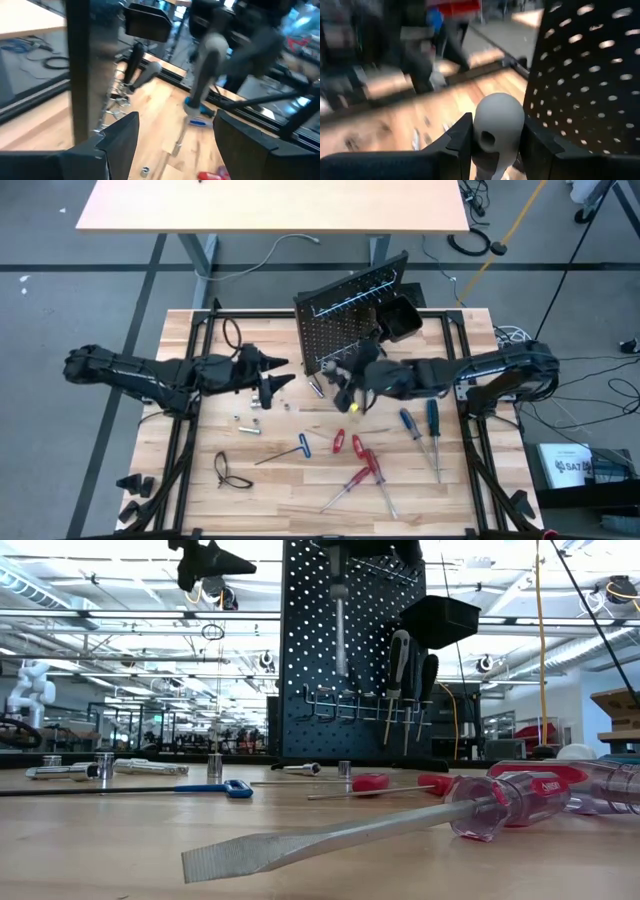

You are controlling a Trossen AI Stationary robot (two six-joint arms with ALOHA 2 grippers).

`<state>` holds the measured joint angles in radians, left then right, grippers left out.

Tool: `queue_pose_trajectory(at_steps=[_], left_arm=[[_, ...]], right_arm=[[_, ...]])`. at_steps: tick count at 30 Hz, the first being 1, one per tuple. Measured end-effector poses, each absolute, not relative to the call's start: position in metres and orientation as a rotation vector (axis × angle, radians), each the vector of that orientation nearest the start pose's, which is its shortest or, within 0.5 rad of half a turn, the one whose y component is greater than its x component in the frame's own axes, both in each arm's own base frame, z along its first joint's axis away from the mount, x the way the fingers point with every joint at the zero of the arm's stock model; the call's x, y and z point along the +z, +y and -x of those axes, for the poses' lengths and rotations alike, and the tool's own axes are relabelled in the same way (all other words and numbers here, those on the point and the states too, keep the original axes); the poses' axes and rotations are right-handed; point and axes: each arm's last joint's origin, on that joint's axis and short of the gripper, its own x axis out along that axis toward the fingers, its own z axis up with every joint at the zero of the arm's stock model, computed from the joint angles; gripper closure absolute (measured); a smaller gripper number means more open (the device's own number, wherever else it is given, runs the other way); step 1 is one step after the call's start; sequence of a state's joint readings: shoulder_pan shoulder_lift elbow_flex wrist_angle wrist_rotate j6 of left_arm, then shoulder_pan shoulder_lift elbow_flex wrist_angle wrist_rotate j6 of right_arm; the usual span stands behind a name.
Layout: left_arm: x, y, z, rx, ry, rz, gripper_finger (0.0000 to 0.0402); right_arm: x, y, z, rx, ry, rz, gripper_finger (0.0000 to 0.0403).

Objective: Hang tools onto peg board
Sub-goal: Hang the gray-black screwdriver on the pegboard

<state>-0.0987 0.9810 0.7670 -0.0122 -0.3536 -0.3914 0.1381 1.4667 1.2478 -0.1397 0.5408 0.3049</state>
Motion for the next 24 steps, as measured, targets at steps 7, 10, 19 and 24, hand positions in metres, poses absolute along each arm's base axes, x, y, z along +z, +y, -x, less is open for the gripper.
queue_pose_trajectory(at_steps=[7, 10, 19, 24], left_arm=[[0.303, -0.009, -0.217, 0.234, 0.237, 0.334, 0.0146], [0.303, -0.008, -0.217, 0.241, 0.241, 0.324, 0.0146], [0.302, -0.002, -0.218, 0.229, 0.245, 0.347, 0.0146], [0.303, -0.002, -0.218, 0.226, 0.244, 0.348, 0.0146]], right_arm=[[0.327, 0.023, -0.296, -0.535, 0.097, -0.213, 0.029], [0.32, 0.019, -0.289, -0.666, 0.05, -0.196, 0.029], [0.32, 0.019, -0.289, -0.904, -0.002, -0.082, 0.029], [0.31, 0.02, -0.297, -0.946, 0.025, -0.045, 0.029]])
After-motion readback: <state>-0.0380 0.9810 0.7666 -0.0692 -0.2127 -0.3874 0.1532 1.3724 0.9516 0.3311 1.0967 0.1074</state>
